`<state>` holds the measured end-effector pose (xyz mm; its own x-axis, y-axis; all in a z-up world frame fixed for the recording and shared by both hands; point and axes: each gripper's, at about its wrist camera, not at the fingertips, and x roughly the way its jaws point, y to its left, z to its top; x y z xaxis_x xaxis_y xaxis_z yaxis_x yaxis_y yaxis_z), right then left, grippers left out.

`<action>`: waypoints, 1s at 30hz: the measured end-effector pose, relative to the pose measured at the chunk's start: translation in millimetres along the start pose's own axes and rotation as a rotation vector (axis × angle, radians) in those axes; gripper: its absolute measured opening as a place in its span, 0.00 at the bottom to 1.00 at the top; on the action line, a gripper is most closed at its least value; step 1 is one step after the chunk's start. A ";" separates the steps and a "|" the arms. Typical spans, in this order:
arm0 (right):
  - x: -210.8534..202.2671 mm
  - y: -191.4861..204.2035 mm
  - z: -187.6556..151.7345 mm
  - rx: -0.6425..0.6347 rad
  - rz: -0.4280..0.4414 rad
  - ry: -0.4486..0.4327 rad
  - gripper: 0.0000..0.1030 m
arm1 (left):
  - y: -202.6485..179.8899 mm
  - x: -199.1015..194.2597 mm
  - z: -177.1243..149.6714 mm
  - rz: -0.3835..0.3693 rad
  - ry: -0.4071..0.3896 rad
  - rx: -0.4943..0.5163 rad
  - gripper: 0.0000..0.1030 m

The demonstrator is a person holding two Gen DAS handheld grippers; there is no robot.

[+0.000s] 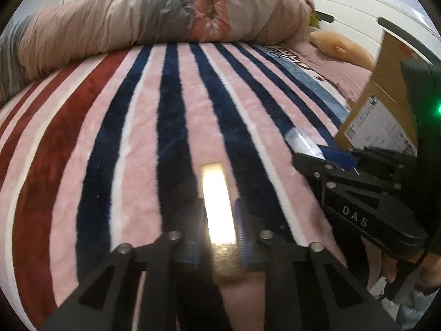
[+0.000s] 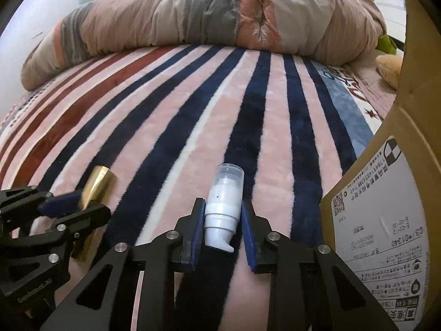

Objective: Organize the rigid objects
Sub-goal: 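Carry the gold box with the left tool into the box while the right tool drops the pump bottle in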

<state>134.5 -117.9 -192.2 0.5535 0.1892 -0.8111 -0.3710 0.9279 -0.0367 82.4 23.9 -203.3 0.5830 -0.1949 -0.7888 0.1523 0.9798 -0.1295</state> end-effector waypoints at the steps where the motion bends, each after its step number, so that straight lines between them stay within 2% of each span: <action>1: -2.7 1.4 0.1 -0.004 0.011 -0.004 0.21 | -1.8 -0.6 -0.7 0.004 0.001 0.015 0.15; 5: -18.5 7.5 2.6 -0.020 0.040 -0.038 0.21 | 6.0 -10.0 2.4 -0.019 -0.006 0.005 0.14; 9: -45.4 9.8 8.0 -0.013 0.085 -0.083 0.21 | 11.1 -31.2 10.1 -0.001 -0.043 0.016 0.14; 16: -111.9 16.9 23.3 -0.040 0.163 -0.208 0.21 | 3.8 -98.1 30.0 -0.001 -0.175 0.049 0.14; 20: -159.4 7.4 27.3 -0.040 0.184 -0.300 0.21 | -21.2 -140.4 47.2 -0.044 -0.255 0.110 0.14; 23: -194.8 -17.6 21.7 -0.004 0.174 -0.359 0.21 | -52.2 -161.9 62.9 -0.093 -0.297 0.165 0.14; 27: -220.4 -60.1 7.0 0.061 0.127 -0.373 0.21 | -103.5 -169.7 83.9 -0.182 -0.299 0.242 0.14; 30: -227.3 -95.4 -6.6 0.104 0.077 -0.358 0.21 | -144.4 -159.5 96.2 -0.264 -0.262 0.291 0.14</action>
<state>39.1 -251.5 -8.2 0.7591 0.3426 -0.5535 -0.3538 0.9309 0.0910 44.2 -90.8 -1.0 0.6702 -0.4769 -0.5687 0.5179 0.8493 -0.1018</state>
